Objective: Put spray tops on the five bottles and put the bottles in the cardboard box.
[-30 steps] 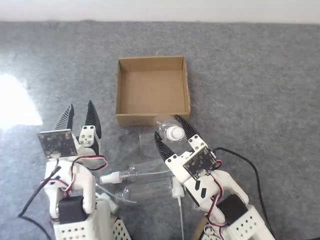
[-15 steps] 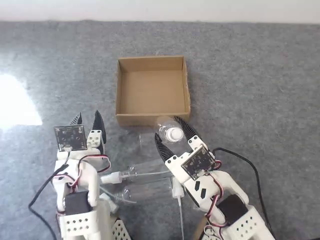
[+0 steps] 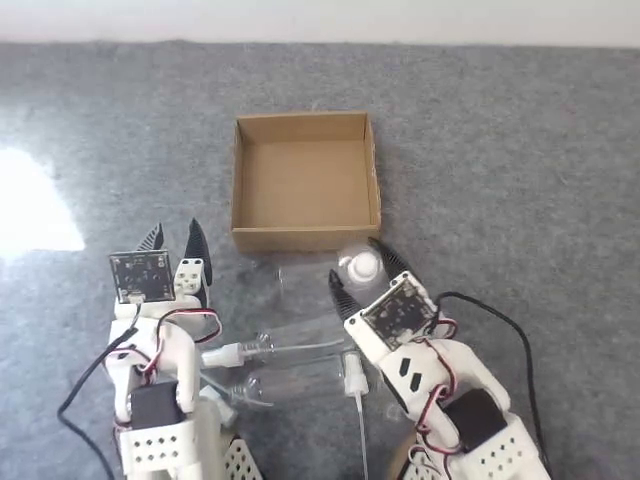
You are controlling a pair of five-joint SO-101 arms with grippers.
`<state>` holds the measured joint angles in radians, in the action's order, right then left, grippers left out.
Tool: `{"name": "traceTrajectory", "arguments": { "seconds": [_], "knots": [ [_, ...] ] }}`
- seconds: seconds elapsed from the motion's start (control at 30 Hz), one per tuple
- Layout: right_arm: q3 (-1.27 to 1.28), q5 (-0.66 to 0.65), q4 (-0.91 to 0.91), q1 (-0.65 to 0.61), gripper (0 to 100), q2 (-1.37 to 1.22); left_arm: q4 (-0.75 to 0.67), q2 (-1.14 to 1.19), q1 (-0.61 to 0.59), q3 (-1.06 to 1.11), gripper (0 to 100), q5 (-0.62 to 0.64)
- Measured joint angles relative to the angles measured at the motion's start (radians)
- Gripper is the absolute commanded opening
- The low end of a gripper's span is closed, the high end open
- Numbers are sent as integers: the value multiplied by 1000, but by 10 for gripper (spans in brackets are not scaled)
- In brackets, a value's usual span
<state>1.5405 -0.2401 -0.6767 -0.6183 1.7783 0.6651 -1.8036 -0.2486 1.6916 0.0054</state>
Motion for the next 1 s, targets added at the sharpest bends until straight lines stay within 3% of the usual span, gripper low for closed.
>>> {"name": "traceTrajectory", "arguments": {
  "seconds": [0.63,1.0],
  "knots": [
    [-325,6,-95,17,111,-3,0,0,0,0,149,0],
    [-565,6,-35,18,111,-396,0,0,0,0,150,0]
  ]
}}
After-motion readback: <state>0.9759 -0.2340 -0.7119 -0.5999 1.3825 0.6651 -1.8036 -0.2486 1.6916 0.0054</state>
